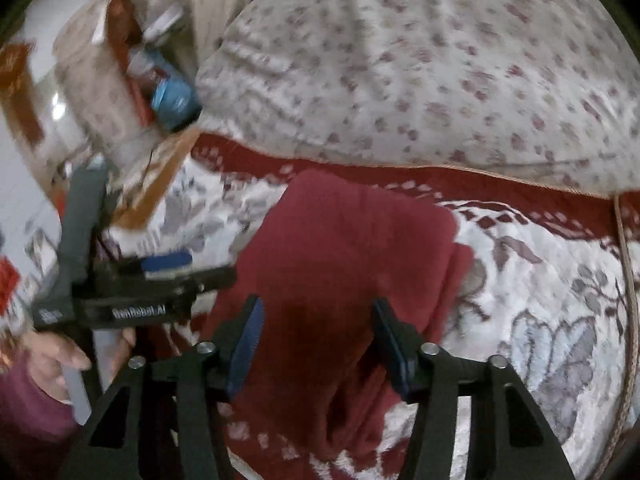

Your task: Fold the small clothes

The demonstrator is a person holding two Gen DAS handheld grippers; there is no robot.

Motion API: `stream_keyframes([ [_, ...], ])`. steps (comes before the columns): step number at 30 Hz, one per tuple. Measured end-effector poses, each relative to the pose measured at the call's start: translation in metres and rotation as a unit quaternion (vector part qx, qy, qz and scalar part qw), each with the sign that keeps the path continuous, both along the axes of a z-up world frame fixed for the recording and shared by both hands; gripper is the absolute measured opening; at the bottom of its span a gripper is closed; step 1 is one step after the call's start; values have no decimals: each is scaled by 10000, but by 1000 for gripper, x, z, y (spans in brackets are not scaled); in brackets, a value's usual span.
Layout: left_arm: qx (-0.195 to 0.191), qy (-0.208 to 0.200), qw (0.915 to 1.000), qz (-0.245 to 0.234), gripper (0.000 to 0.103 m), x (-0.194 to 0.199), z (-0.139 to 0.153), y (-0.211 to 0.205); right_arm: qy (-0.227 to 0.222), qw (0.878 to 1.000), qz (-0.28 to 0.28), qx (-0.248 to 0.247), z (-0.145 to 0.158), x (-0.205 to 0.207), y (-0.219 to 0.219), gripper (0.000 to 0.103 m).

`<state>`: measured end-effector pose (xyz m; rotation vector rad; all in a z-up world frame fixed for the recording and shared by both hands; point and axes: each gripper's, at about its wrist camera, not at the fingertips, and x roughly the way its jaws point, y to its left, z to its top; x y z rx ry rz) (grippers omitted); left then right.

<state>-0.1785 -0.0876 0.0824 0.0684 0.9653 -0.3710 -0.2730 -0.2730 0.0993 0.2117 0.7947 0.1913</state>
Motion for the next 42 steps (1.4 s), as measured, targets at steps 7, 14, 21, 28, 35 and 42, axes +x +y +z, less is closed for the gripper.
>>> stream_keyframes([
  [7,15,-358,9988,320,85,-20,10,7,614,9976,-292,-107,-49,9,-6,32],
  [14,-8,-910,9946,507,87,-35,38,13,198,9980,-428,-430,-12,-17,7,67],
  [21,32,-1217,9915,461,90,-48,54,8,-178,9922,-729,-993,17,-31,24,78],
  [28,4,-1312,9902,472,93,-54,62,9,-290,9891,-1068,-969,26,-34,22,92],
  [35,0,-1367,9895,474,98,-57,64,9,-236,9886,-1142,-950,24,-30,22,94],
  [42,31,-1390,9891,486,98,-59,65,7,-164,9885,-1213,-883,20,-29,15,94],
])
